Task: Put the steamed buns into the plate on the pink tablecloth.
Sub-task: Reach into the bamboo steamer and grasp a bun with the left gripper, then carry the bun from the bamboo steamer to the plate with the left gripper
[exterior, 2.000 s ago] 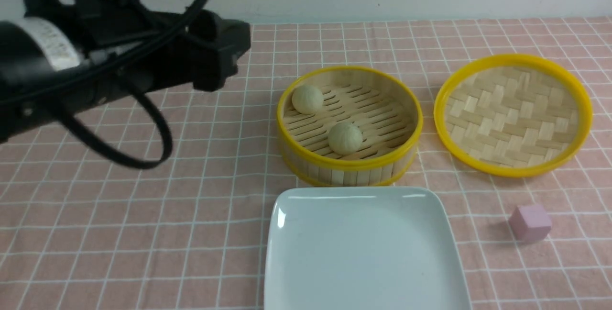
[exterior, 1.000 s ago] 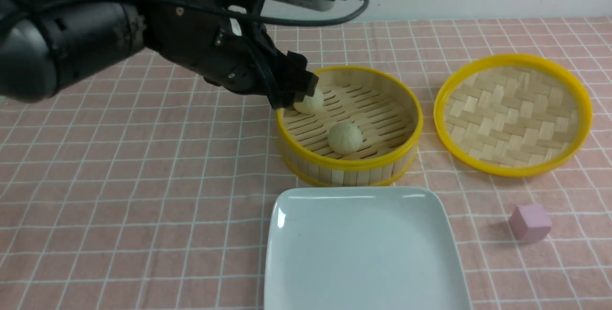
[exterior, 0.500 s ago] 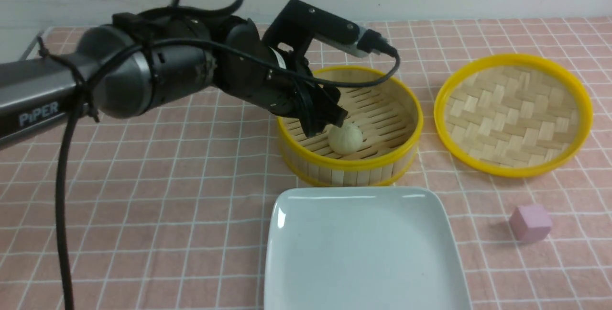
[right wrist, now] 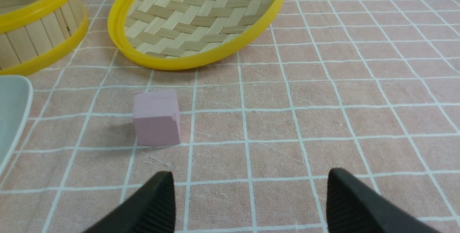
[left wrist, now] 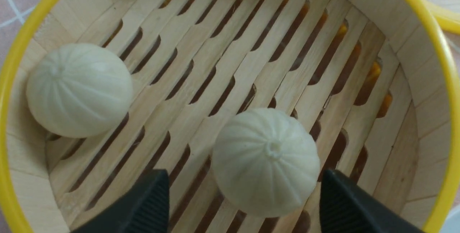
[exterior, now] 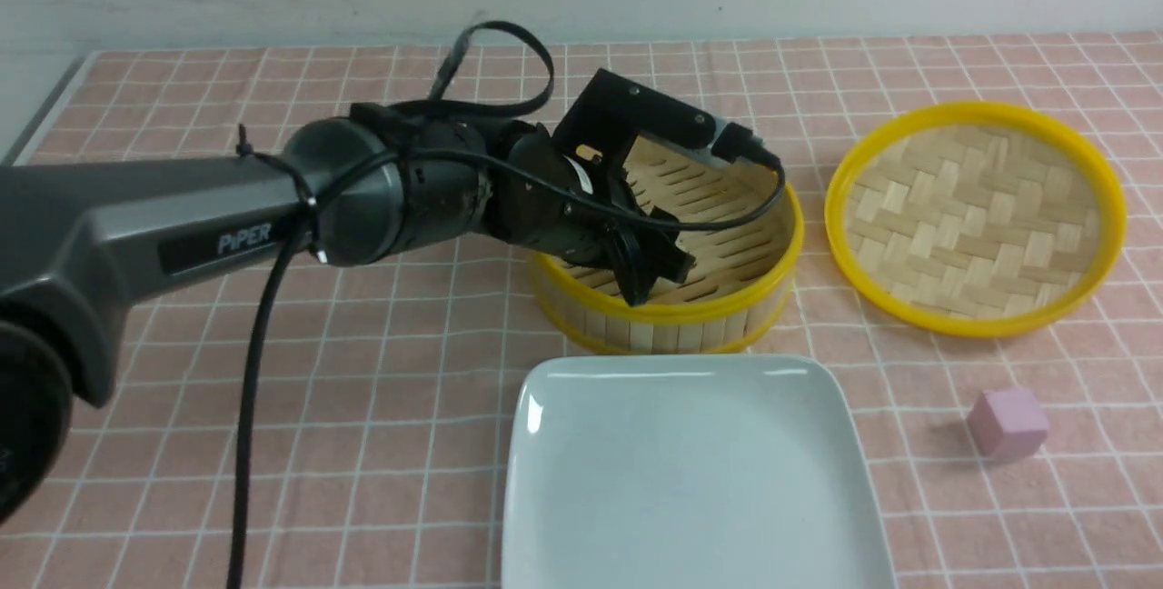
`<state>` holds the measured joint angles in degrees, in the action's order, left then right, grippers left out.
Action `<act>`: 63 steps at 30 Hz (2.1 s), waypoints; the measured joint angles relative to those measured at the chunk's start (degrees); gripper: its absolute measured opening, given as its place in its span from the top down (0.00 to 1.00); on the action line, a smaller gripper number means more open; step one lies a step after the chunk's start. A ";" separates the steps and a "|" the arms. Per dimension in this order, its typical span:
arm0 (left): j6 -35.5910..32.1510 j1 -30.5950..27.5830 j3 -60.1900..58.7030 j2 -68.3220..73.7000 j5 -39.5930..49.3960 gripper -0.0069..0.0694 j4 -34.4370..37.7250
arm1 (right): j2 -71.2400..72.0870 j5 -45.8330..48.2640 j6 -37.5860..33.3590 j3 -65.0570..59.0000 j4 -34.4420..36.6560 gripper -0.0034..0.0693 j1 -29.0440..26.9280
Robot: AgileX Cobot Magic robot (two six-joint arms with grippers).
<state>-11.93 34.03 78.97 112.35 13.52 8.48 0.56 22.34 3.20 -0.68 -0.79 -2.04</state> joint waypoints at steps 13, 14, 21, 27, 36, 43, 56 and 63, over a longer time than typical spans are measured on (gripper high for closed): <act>0.05 0.00 0.00 1.82 -6.84 0.19 0.41 | 0.00 0.00 0.00 0.00 0.00 0.20 0.00; 0.05 0.00 0.00 1.98 -6.98 0.19 0.46 | 0.00 0.00 0.00 0.00 0.00 0.20 0.00; 0.83 0.00 0.00 4.03 -7.44 0.26 0.62 | 0.00 0.00 0.00 0.00 0.00 0.20 0.00; 0.95 0.00 0.00 4.35 -9.55 0.45 0.89 | 0.00 0.00 0.00 0.00 0.00 0.20 0.00; 0.95 0.00 0.00 2.49 -8.33 0.87 1.68 | 0.00 0.00 0.00 0.00 0.00 0.20 0.00; 0.95 0.00 0.00 -7.80 -4.84 0.87 1.68 | 0.00 0.00 0.00 0.00 -0.11 0.20 0.00; -0.63 0.00 0.00 -19.66 18.73 0.87 6.67 | 0.00 0.00 0.00 0.00 -0.11 0.20 0.00; -16.82 0.00 0.00 -19.28 31.60 0.87 24.50 | 0.00 0.00 0.00 0.00 -0.11 0.20 0.00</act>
<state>-28.75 34.03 78.97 93.06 45.12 32.98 0.56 22.34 3.20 -0.68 -0.90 -2.04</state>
